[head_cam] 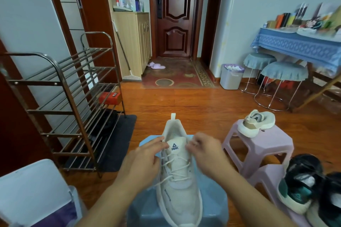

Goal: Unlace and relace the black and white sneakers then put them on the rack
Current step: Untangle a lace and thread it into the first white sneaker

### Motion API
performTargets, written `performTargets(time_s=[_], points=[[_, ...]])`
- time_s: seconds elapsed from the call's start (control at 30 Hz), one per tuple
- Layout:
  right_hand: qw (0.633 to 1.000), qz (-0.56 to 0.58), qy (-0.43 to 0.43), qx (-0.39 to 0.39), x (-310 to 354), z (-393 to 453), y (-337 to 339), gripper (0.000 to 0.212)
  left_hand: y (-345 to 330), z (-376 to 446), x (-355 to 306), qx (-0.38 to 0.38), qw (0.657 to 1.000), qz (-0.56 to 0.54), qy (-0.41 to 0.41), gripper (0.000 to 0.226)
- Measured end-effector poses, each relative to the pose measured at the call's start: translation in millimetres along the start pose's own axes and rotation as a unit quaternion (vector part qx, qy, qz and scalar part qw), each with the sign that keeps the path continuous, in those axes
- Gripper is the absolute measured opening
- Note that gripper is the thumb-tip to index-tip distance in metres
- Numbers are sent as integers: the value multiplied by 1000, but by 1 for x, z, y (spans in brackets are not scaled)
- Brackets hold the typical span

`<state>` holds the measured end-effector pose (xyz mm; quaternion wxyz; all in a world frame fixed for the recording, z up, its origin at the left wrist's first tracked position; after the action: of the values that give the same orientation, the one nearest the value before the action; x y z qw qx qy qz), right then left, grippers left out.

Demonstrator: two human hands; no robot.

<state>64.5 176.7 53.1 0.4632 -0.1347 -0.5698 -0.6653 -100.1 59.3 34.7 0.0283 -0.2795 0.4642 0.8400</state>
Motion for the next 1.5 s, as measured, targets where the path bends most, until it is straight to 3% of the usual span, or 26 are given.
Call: performTargets(time_s=[0.07,0.17,0.23,0.37,0.5,0.63,0.7,0.8,0.97,1.1,1.2,1.33,1.5], points=[[983,81,-134,-96,-27,17,29,27,1,0,0,-3,1000,4,-4,55],[953,51,-217,-204,-62,28,60,19,-2,-3,-6,6,1000,16,-17,57],[960,62,-215,-165,-65,28,54,20,-5,-3,-13,-2,1000,22,-15,50],[977,58,-206,6,-56,17,20,22,-19,-4,-23,18,1000,17,-16,53],[971,8,-229,66,-58,13,6,27,-32,-3,-22,27,999,-34,34,54],[949,97,-268,137,-49,-2,-2,20,-29,-4,-13,18,992,-66,105,49],[952,79,-247,163,-45,-11,-5,20,-29,-5,-8,35,986,-95,129,48],[967,52,-211,134,-44,-14,-2,19,-29,-8,-4,57,980,-111,155,47],[961,13,-257,99,-60,-11,26,6,-33,-10,-6,50,974,-121,184,48],[947,-41,-279,154,-77,-13,46,9,-35,-9,-14,33,987,-91,130,51],[948,-72,-244,190,-77,-19,45,17,-32,-9,-19,16,993,-48,108,51],[969,-42,-198,143,-65,-14,47,23,-27,-5,-37,-45,999,3,8,33],[984,41,-144,101,-48,-17,28,21,-43,5,-51,-17,999,3,-28,17]])
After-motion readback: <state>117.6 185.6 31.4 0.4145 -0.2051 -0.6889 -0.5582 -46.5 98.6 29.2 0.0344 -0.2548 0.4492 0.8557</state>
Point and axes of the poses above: each hand's wrist, its own z-axis towards the middle knuckle, its own y-axis out of the back of the hand, x = y × z, the point moved 5 cm from there along z, towards the middle knuckle, and after that the axes turned 12 degrees about -x, right-handed, at the moved point
